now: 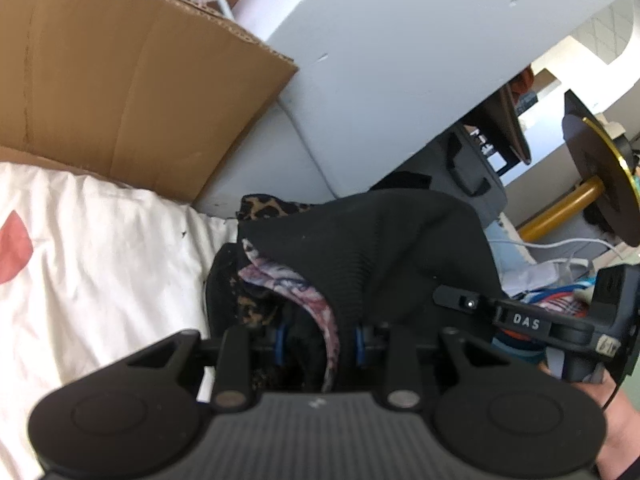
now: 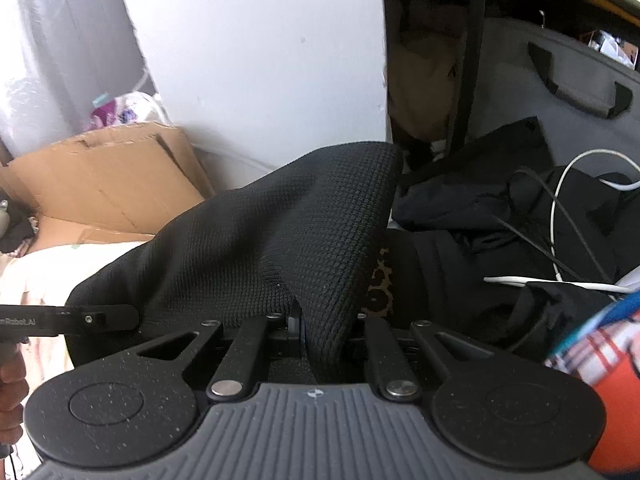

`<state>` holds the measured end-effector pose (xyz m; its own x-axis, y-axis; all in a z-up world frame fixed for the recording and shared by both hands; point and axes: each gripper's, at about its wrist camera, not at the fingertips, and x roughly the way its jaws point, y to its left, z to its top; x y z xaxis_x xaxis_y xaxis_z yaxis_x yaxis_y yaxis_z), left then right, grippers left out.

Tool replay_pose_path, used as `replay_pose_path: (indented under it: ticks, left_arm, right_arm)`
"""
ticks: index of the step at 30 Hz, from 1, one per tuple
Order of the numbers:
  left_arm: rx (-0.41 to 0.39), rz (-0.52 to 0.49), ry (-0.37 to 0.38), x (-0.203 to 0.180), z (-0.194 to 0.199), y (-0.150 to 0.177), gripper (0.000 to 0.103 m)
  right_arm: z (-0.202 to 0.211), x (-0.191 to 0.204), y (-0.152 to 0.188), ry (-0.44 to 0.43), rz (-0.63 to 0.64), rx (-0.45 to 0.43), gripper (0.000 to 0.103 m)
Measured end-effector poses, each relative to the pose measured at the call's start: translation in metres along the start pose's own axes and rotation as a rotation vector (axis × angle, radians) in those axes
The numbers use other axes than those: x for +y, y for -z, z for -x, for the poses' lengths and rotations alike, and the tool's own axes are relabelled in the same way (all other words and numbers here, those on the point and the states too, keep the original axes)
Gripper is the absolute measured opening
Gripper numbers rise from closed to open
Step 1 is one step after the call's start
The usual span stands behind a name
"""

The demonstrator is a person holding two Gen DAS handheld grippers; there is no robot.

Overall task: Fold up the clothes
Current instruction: 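Carry the black shorts with both grippers toward the clothes pile beside the duvet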

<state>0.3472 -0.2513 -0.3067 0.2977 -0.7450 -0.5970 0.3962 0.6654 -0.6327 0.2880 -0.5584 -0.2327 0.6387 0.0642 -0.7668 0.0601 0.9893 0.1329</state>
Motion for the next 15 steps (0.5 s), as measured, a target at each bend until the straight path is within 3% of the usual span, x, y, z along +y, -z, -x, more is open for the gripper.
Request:
replay_pose_path:
  ticks: [7,10,12,15]
  left_arm:
    - [0.023,0.048,-0.027,0.015,-0.022,-0.007,0.032]
    - [0.028,0.072,-0.038,0.021,-0.031,-0.009,0.032]
    - [0.031,0.079,-0.048,0.024,-0.037,-0.010,0.033]
    - [0.037,0.092,-0.053,0.028,-0.041,-0.011,0.033]
  right_arm:
    - [-0.040,-0.004,-0.003,0.030,0.014,0.050,0.010]
    - [-0.055,-0.007,-0.001,0.066,0.003,0.058,0.019]
    - [-0.063,-0.006,0.000,0.101,0.013,0.057,0.031]
    - [-0.069,-0.007,-0.004,0.135,0.027,0.054,0.033]
